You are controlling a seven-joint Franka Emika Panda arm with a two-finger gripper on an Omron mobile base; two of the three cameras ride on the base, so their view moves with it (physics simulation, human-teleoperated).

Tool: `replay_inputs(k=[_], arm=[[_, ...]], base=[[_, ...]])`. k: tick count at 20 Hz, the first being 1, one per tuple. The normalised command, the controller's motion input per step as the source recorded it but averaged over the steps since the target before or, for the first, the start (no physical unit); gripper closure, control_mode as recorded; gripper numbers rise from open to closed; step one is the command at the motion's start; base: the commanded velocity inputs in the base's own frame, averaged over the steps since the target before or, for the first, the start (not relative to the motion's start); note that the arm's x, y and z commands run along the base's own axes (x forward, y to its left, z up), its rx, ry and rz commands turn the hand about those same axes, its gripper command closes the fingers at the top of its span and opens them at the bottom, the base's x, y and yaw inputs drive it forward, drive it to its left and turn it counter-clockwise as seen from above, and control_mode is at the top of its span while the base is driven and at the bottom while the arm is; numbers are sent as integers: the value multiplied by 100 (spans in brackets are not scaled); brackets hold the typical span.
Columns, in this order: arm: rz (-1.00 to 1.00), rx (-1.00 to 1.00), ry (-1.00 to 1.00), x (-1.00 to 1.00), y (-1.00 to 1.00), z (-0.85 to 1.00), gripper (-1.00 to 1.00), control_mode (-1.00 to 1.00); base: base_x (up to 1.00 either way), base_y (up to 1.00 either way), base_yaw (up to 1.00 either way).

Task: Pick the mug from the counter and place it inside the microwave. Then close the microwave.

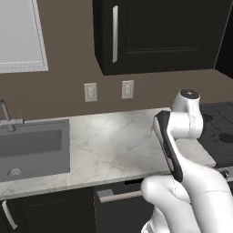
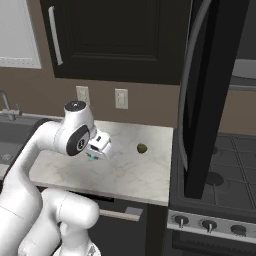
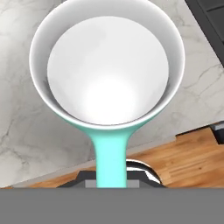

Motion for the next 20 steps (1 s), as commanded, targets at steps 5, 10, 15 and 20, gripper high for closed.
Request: replay_inputs(k=[5,10,15,20], arm=[[1,0,-1,-37,60,36,100,-100],[1,0,-3,-42,37,52,100,-100],[0,0,-8,-47,16,45,100,-100],[0,0,-3,-39,4,41,100,-100]], base=[[0,0,0],[0,0,0],[0,0,0],[0,0,0]])
